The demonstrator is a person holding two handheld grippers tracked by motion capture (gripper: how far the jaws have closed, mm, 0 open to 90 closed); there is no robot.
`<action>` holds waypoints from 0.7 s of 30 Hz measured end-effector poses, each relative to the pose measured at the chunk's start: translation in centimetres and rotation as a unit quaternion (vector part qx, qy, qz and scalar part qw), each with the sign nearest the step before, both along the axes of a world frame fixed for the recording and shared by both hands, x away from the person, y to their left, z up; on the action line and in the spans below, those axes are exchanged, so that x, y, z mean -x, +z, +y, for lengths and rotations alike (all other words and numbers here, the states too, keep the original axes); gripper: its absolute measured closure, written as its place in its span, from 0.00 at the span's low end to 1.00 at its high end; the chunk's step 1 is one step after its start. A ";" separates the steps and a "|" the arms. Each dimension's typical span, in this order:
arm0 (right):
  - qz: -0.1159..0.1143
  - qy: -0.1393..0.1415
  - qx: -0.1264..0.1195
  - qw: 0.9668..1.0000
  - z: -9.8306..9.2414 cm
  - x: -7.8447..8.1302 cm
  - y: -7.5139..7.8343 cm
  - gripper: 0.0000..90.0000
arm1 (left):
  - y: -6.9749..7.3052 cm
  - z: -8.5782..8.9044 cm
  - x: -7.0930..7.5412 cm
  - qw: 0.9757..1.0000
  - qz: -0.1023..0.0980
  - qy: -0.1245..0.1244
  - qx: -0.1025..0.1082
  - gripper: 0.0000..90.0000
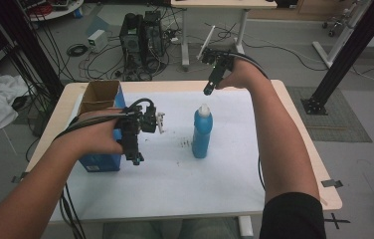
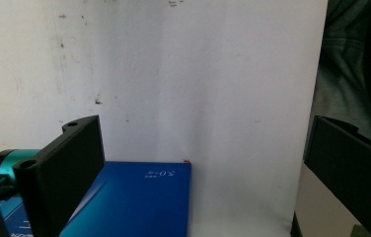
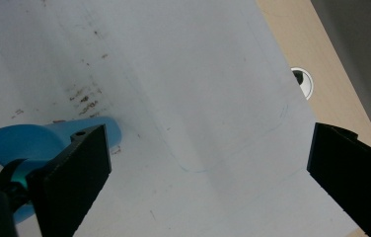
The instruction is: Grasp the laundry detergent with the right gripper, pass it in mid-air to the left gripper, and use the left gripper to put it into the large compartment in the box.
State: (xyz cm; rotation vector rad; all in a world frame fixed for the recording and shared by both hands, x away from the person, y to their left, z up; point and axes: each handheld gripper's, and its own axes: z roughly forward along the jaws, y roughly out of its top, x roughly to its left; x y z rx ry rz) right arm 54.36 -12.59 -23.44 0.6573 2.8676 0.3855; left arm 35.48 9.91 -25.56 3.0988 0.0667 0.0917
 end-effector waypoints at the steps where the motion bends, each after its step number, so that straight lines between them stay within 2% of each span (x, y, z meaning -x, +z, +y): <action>1: 0.000 -0.001 0.002 1.000 -0.1 0.0 0.0 0.02 | 0.0 0.0 0.0 1.000 0.000 0.000 0.000 0.02; 9: -0.004 -0.007 -0.021 1.000 -0.5 0.2 -0.1 0.02 | 0.2 0.2 0.0 1.000 -0.001 -0.002 0.001 0.02; 14: -0.005 -0.006 -0.053 0.999 -0.3 0.3 -0.3 0.02 | -0.2 0.3 0.1 1.000 -0.005 -0.003 0.004 0.02; 15: -0.007 -0.003 -0.060 0.998 -0.2 0.4 -0.3 0.02 | -0.2 0.3 0.1 1.000 0.000 -0.003 0.002 0.02; 19: -0.012 0.004 -0.109 0.994 -0.2 0.8 -0.2 0.02 | -0.3 0.3 0.1 1.000 0.000 -0.004 0.003 0.02; 20: -0.012 0.004 -0.109 0.994 -0.2 0.8 -0.2 0.02 | -0.3 0.4 0.1 1.000 0.000 -0.004 0.004 0.02; 21: -0.015 0.004 -0.142 0.990 -0.4 1.1 0.0 0.02 | -0.3 0.4 0.2 1.000 0.002 -0.005 0.005 0.02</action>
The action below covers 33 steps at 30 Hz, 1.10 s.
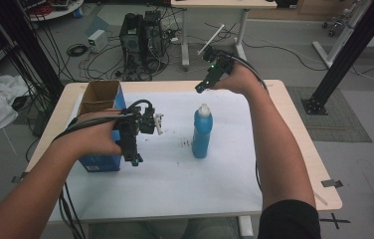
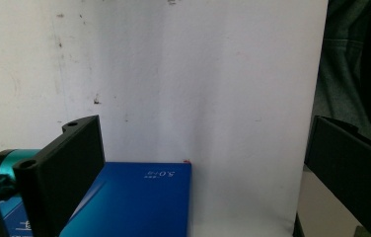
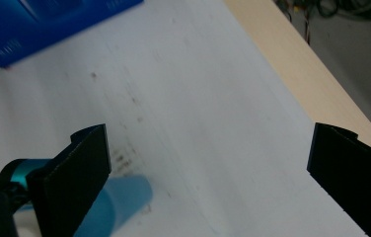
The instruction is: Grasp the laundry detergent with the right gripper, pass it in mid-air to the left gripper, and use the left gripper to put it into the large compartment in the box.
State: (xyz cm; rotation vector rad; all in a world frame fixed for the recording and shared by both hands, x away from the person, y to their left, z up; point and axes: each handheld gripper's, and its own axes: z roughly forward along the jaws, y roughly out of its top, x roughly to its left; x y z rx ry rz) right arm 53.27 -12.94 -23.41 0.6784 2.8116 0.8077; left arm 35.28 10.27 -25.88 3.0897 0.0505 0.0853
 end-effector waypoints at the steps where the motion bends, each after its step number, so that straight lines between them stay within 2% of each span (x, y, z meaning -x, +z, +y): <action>1: 0.000 0.000 0.000 1.000 0.0 0.0 0.0 0.02 | 0.0 0.0 0.0 1.000 0.000 0.000 0.000 0.02; 2: -0.005 0.002 -0.045 0.999 -0.2 0.2 0.1 0.02 | 0.0 0.0 0.0 1.000 -0.001 0.000 0.000 0.02; 5: -0.015 0.002 -0.108 0.994 -0.6 0.7 0.1 0.02 | -0.1 0.1 0.3 1.000 -0.005 -0.002 0.004 0.02; 6: -0.015 0.002 -0.108 0.994 -0.6 0.7 0.1 0.02 | -0.1 0.1 0.3 1.000 -0.005 -0.002 0.004 0.02; 7: -0.032 0.000 -0.136 0.990 -0.9 0.8 -0.1 0.02 | 0.0 0.1 0.3 1.000 -0.004 0.000 0.004 0.02; 8: -0.032 0.000 -0.136 0.990 -0.9 0.8 -0.1 0.02 | -0.1 0.1 0.4 1.000 -0.006 0.002 0.007 0.02; 9: -0.041 -0.015 -0.157 0.987 -1.3 1.0 -0.5 0.02 | 0.0 0.1 0.4 1.000 -0.005 -0.005 0.003 0.02; 10: -0.041 -0.015 -0.157 0.987 -1.3 1.0 -0.5 0.02 | -0.1 0.1 0.5 1.000 -0.004 -0.002 0.007 0.02; 11: -0.053 -0.033 -0.173 0.983 -1.8 1.1 -0.9 0.02 | -0.2 0.2 0.6 1.000 -0.006 -0.001 0.009 0.02; 12: -0.053 -0.033 -0.173 0.983 -1.8 1.1 -0.9 0.02 | -0.2 0.2 0.6 1.000 -0.006 -0.001 0.009 0.02; 13: -0.064 -0.055 -0.183 0.979 -2.7 1.3 -1.3 0.02 | -0.2 0.1 0.6 1.000 -0.003 -0.002 0.007 0.02; 16: -0.073 -0.078 -0.188 0.976 -3.8 1.6 -1.5 0.02 | -0.4 0.1 0.6 1.000 -0.004 -0.003 0.004 0.02; 17: -0.081 -0.100 -0.196 0.972 -5.1 2.0 -1.6 0.02 | -0.4 0.0 0.7 1.000 -0.003 -0.003 0.006 0.02; 18: -0.083 -0.111 -0.201 0.970 -5.9 2.3 -1.6 0.02 | -0.4 0.0 0.7 1.000 -0.004 -0.003 0.007 0.02; 20: -0.083 -0.111 -0.201 0.970 -5.9 2.3 -1.6 0.02 | -0.4 -0.1 0.7 1.000 -0.006 -0.005 0.007 0.02; 21: -0.091 -0.138 -0.211 0.963 -8.3 3.6 -1.7 0.02 | -0.3 -0.2 0.8 1.000 -0.007 -0.008 0.006 0.02; 22: -0.096 -0.145 -0.211 0.962 -9.1 4.1 -1.8 0.02 | -0.3 -0.4 1.0 1.000 -0.010 -0.015 0.009 0.02; 24: -0.095 -0.151 -0.211 0.961 -9.8 4.7 -1.9 0.02 | -0.2 -0.5 1.1 1.000 -0.009 -0.015 0.008 0.02; 25: -0.100 -0.158 -0.206 0.961 -11.1 6.1 -2.1 0.02 | -0.1 -0.7 1.4 1.000 -0.014 -0.021 0.011 0.02; 26: -0.100 -0.158 -0.206 0.961 -11.1 6.1 -2.1 0.02 | -0.1 -0.7 1.4 1.000 -0.014 -0.021 0.011 0.02; 27: -0.099 -0.164 -0.207 0.959 -11.6 6.9 -2.2 0.02 | -0.1 -0.7 1.5 1.000 -0.014 -0.024 0.012 0.02; 28: -0.112 -0.174 -0.204 0.957 -12.4 8.6 -2.8 0.02 | 0.0 -0.7 1.6 0.999 -0.016 -0.026 0.013 0.02; 29: -0.114 -0.179 -0.211 0.954 -12.7 9.5 -3.2 0.02 | 0.1 -0.7 1.8 0.999 -0.016 -0.027 0.013 0.02; 30: -0.114 -0.179 -0.211 0.954 -12.7 9.5 -3.2 0.02 | 0.1 -0.7 1.8 0.999 -0.016 -0.027 0.013 0.02; 31: -0.119 -0.186 -0.212 0.952 -13.0 11.5 -4.2 0.02 | 0.1 -0.5 2.0 0.999 -0.020 -0.026 0.020 0.02; 32: -0.119 -0.186 -0.212 0.952 -13.0 11.5 -4.2 0.02 | 0.1 -0.5 2.0 0.999 -0.020 -0.026 0.020 0.02; 33: -0.120 -0.192 -0.210 0.951 -12.9 12.4 -4.7 0.02 | 0.2 -0.4 2.0 0.999 -0.021 -0.031 0.017 0.02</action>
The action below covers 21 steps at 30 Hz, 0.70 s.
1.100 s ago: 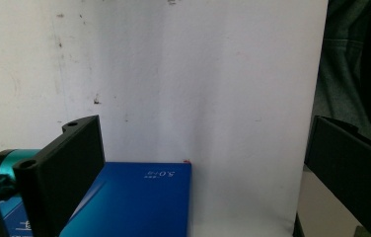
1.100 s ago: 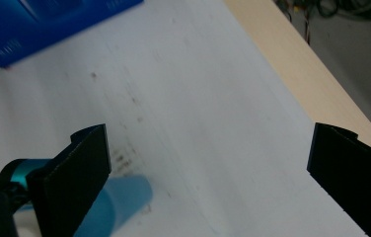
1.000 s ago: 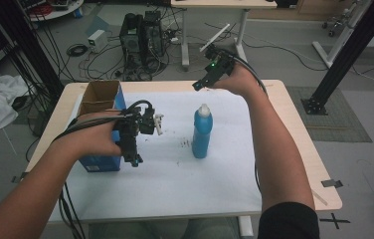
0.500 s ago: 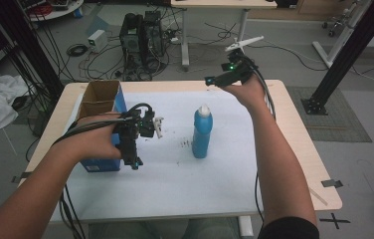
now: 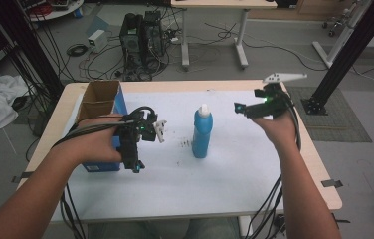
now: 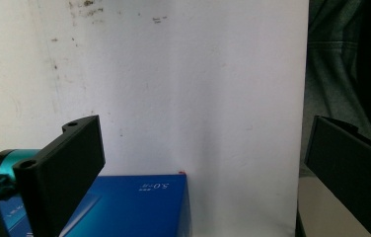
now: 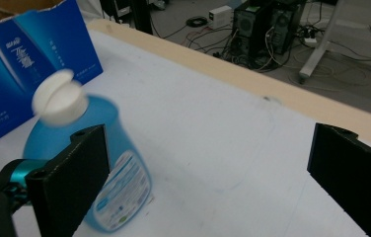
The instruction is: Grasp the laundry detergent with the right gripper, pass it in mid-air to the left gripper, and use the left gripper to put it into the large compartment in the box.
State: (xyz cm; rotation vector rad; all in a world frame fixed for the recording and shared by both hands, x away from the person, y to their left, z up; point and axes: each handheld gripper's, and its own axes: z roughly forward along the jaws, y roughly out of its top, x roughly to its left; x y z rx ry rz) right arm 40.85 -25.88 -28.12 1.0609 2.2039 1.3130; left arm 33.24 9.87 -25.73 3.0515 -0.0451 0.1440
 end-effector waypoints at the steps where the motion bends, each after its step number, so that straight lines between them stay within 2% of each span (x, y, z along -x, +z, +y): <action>1: 0.001 -0.008 -0.010 1.000 0.4 1.9 -1.2 0.02 | 0.0 0.1 0.1 1.000 -0.003 0.003 0.006 0.02; 3: 0.005 -0.014 -0.012 1.000 0.9 3.6 -2.6 0.02 | 0.2 0.4 0.3 1.000 -0.006 -0.002 0.003 0.02; 4: 0.005 -0.014 -0.012 1.000 0.9 3.6 -2.6 0.02 | 0.2 0.4 0.3 1.000 -0.006 -0.002 0.003 0.02; 5: -0.006 -0.009 -0.008 1.000 1.2 4.1 -3.4 0.02 | 0.2 0.5 0.4 1.000 -0.005 -0.001 0.004 0.02; 6: -0.002 -0.013 -0.015 1.000 1.9 5.5 -4.7 0.01 | 0.2 0.6 0.5 1.000 -0.008 -0.004 0.005 0.02; 7: -0.002 -0.013 -0.015 1.000 1.9 5.5 -4.7 0.01 | 0.2 0.6 0.5 1.000 -0.007 -0.006 0.003 0.02; 8: -0.001 -0.012 -0.020 1.000 2.7 6.6 -6.3 0.01 | 0.2 0.6 0.7 1.000 -0.008 -0.008 0.004 0.02; 9: 0.003 -0.009 -0.014 1.000 3.0 7.0 -6.9 0.01 | 0.2 0.6 0.7 1.000 -0.008 -0.008 0.004 0.02; 11: 0.010 -0.006 -0.018 1.000 3.8 7.7 -8.2 0.01 | 0.2 0.7 0.8 1.000 -0.011 -0.011 0.007 0.02; 12: 0.010 -0.006 -0.018 1.000 3.8 7.7 -8.2 0.01 | 0.2 0.7 0.8 1.000 -0.007 -0.009 0.007 0.02; 13: 0.021 -0.003 -0.017 1.000 4.6 8.1 -9.2 0.01 | 0.2 0.7 0.8 1.000 -0.009 -0.009 0.007 0.02; 14: 0.021 -0.003 -0.017 1.000 4.6 8.1 -9.2 0.01 | 0.1 0.8 0.8 1.000 -0.009 -0.011 0.009 0.02; 15: 0.023 0.002 -0.011 1.000 5.2 8.3 -9.9 0.01 | 0.1 0.7 0.9 1.000 -0.007 -0.009 0.007 0.02; 21: 0.027 0.015 -0.005 1.000 6.6 8.1 -10.6 0.01 | -0.1 0.6 1.0 1.000 -0.009 -0.008 0.007 0.02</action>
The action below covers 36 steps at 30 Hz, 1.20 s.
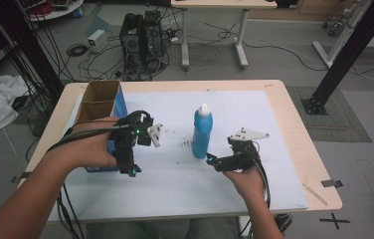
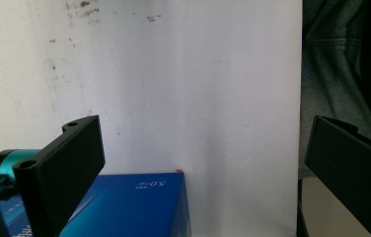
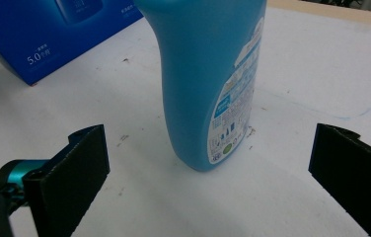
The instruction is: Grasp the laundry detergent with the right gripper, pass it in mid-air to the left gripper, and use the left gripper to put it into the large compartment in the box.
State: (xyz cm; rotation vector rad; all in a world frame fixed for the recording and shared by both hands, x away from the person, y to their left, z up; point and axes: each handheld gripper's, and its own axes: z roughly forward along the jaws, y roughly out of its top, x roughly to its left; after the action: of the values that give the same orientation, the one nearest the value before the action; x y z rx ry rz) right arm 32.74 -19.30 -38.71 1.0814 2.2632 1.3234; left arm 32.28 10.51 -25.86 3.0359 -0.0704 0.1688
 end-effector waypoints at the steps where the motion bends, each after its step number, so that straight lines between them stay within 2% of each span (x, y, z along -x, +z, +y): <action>1: -0.003 -0.001 0.001 1.000 0.2 -0.1 -0.1 0.01 | 0.0 0.0 0.0 1.000 0.000 0.002 0.002 0.02; 7: -0.011 -0.005 0.004 1.000 0.9 -0.3 -0.4 0.01 | -0.2 -0.1 0.0 1.000 0.001 0.000 0.001 0.02; 13: -0.001 -0.041 -0.010 0.999 2.8 -0.1 -1.9 0.01 | -0.2 -0.1 0.0 1.000 0.003 0.003 0.002 0.02; 14: -0.008 -0.044 -0.003 0.999 3.0 -0.1 -2.1 0.01 | -0.2 -0.1 0.0 1.000 0.003 0.003 0.003 0.02; 16: -0.005 -0.048 -0.004 0.999 3.3 -0.1 -2.3 0.01 | -0.1 0.0 0.1 1.000 -0.001 0.004 0.000 0.02; 17: -0.005 -0.058 -0.011 0.998 3.9 -0.2 -2.7 0.01 | -0.1 0.0 0.1 1.000 0.004 0.004 0.002 0.02; 20: -0.010 -0.067 -0.015 0.998 4.3 -0.3 -3.1 0.01 | -0.1 0.2 0.2 1.000 0.000 0.002 0.005 0.02; 21: -0.011 -0.074 -0.015 0.997 4.6 -0.3 -3.2 0.01 | -0.1 0.2 0.2 1.000 0.004 0.002 0.002 0.02; 22: -0.015 -0.090 -0.021 0.996 5.0 -0.5 -3.6 0.01 | 0.0 0.2 0.3 1.000 -0.001 0.004 -0.001 0.02; 24: -0.013 -0.095 -0.022 0.995 5.2 -0.6 -3.7 0.01 | 0.1 0.2 0.4 1.000 -0.004 0.003 -0.005 0.02; 25: -0.029 -0.103 -0.022 0.994 5.5 -0.9 -4.0 0.01 | 0.0 0.3 0.4 1.000 0.000 0.006 0.007 0.02; 26: -0.027 -0.109 -0.024 0.993 5.7 -1.0 -4.1 0.01 | 0.0 0.4 0.4 1.000 -0.001 0.003 0.006 0.02; 28: -0.022 -0.110 -0.027 0.993 5.9 -1.1 -4.1 0.01 | 0.1 0.4 0.5 1.000 0.001 0.004 0.005 0.02; 29: -0.024 -0.115 -0.029 0.993 6.1 -1.2 -4.3 0.01 | 0.2 0.4 0.4 1.000 -0.001 -0.003 0.001 0.02; 30: -0.031 -0.117 -0.028 0.992 6.4 -1.5 -4.4 0.01 | 0.1 0.4 0.6 1.000 -0.003 0.003 0.006 0.02; 34: -0.035 -0.124 -0.035 0.991 6.9 -1.8 -4.7 0.01 | 0.1 0.6 0.5 1.000 -0.004 0.003 0.008 0.02; 35: -0.028 -0.129 -0.037 0.990 7.3 -1.9 -4.7 0.01 | 0.2 0.6 0.5 1.000 -0.004 0.003 0.007 0.02; 36: -0.041 -0.128 -0.030 0.990 7.2 -2.1 -4.8 0.01 | 0.2 0.6 0.5 1.000 -0.005 0.004 0.006 0.02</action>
State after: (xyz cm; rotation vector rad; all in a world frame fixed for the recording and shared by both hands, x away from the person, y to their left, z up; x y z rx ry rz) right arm 34.83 -12.07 -43.49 1.2636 1.9603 1.3102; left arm 31.74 11.09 -25.70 3.0246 -0.0594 0.1850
